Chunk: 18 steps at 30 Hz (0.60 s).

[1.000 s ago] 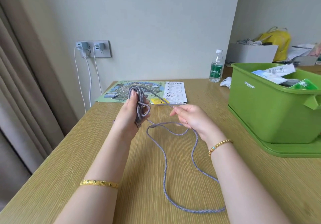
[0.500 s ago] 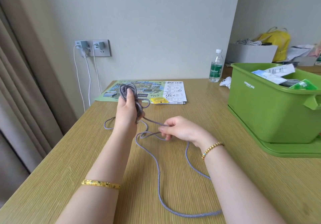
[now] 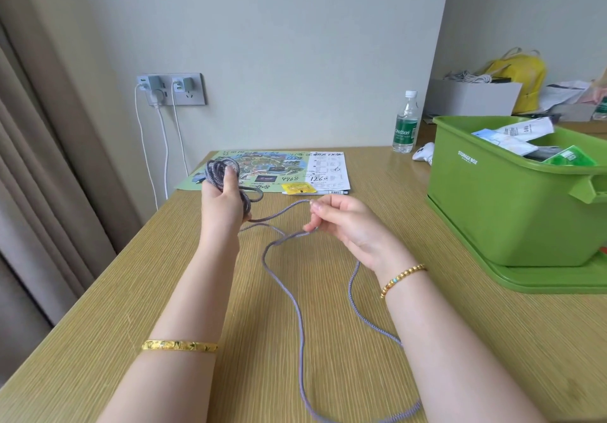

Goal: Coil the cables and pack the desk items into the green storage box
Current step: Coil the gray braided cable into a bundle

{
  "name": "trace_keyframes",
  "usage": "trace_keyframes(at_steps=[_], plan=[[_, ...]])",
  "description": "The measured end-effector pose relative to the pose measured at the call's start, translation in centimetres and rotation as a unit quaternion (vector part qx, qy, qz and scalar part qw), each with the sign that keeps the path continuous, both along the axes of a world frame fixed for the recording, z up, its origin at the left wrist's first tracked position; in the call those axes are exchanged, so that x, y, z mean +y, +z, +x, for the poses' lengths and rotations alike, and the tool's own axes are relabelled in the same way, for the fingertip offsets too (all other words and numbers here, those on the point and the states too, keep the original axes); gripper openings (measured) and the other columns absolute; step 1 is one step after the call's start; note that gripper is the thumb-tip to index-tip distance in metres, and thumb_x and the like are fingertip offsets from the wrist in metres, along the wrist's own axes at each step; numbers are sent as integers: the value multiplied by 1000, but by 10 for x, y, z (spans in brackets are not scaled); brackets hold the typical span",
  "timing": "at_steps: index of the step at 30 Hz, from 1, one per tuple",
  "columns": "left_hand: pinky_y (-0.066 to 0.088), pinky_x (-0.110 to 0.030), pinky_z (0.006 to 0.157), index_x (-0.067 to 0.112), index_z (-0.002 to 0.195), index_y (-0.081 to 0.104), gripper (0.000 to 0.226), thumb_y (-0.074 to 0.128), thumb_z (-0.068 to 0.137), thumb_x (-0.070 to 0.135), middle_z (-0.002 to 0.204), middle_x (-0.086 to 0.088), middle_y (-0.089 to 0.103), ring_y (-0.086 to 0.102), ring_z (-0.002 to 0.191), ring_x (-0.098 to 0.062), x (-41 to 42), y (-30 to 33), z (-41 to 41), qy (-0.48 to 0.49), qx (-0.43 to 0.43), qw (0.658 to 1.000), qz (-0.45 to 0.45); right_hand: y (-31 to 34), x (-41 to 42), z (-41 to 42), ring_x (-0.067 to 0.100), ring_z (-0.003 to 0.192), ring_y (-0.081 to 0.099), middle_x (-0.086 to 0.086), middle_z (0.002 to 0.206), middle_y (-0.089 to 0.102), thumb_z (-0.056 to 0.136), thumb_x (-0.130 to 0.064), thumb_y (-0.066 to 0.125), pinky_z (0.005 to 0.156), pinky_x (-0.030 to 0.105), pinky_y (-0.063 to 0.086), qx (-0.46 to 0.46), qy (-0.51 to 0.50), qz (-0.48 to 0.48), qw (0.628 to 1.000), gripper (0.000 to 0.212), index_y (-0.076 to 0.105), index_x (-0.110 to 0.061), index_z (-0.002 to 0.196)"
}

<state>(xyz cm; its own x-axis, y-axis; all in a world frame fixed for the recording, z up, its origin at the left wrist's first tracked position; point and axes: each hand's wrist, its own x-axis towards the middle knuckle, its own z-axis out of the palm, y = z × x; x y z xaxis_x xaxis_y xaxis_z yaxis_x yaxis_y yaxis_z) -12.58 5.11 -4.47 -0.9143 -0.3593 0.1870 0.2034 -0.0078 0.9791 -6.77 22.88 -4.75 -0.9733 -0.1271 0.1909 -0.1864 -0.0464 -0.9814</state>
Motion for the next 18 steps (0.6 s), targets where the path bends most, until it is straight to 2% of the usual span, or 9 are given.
trace_keyframes(at_steps=[2, 3, 6, 9, 11, 14, 15, 18], plan=[[37, -25, 46, 19, 80, 39, 33, 43, 92, 49, 73, -3, 44, 46, 69, -23, 1, 0, 1, -21, -12, 999, -29, 1, 0, 0, 7, 48, 52, -9, 49, 52, 94, -12, 51, 56, 21, 47, -23, -7, -26, 999, 20, 56, -9, 75], [39, -22, 45, 17, 83, 40, 34, 45, 91, 50, 72, -3, 45, 46, 66, -23, 2, 0, 2, -38, -15, 998, -41, 1, 1, 0, 5, 41, 44, -9, 45, 46, 94, -13, 50, 47, 18, 41, -34, -13, -42, 998, 21, 55, -8, 75], [43, -26, 57, 21, 80, 42, 36, 51, 86, 55, 70, 1, 47, 47, 64, -17, 9, 2, 7, -84, -19, 992, -92, 2, 4, -2, 2, 34, 25, -9, 43, 35, 94, -16, 52, 32, 14, 19, -49, -27, -101, 993, 23, 55, -4, 75], [37, -17, 49, 25, 76, 43, 34, 56, 82, 56, 65, 7, 46, 45, 50, 2, 20, -1, 17, -148, 31, 968, -201, 4, 8, -2, 0, 34, 25, -8, 45, 38, 93, -16, 53, 31, 13, 15, -62, -2, -159, 985, 21, 59, -1, 80], [37, -11, 52, 28, 80, 43, 32, 63, 78, 53, 71, 12, 50, 48, 56, 8, 24, -2, 21, -188, 55, 947, -255, 5, 9, 0, 1, 38, 31, -8, 49, 41, 92, -14, 51, 35, 12, 24, -65, 45, -174, 982, 19, 63, 0, 86], [38, -10, 63, 26, 97, 45, 43, 72, 71, 48, 90, 12, 56, 53, 83, -1, 22, -3, 19, -224, 40, 927, -299, 3, 9, 1, 4, 43, 35, -9, 50, 40, 92, -13, 51, 45, 15, 37, -44, 83, -143, 985, 20, 65, 1, 93], [37, -12, 65, 24, 102, 44, 50, 74, 70, 47, 92, 12, 56, 53, 85, -3, 21, -4, 18, -226, 25, 922, -313, 3, 8, 1, 4, 43, 34, -9, 50, 39, 92, -12, 50, 46, 16, 38, -39, 85, -129, 987, 20, 66, 0, 94], [34, -21, 56, 15, 97, 40, 53, 75, 70, 45, 74, 9, 46, 46, 67, -8, 17, -6, 18, -198, -10, 900, -388, 3, 6, 3, 5, 44, 33, -9, 50, 37, 92, -11, 50, 47, 16, 32, -24, 86, -80, 993, 19, 66, -3, 90]])
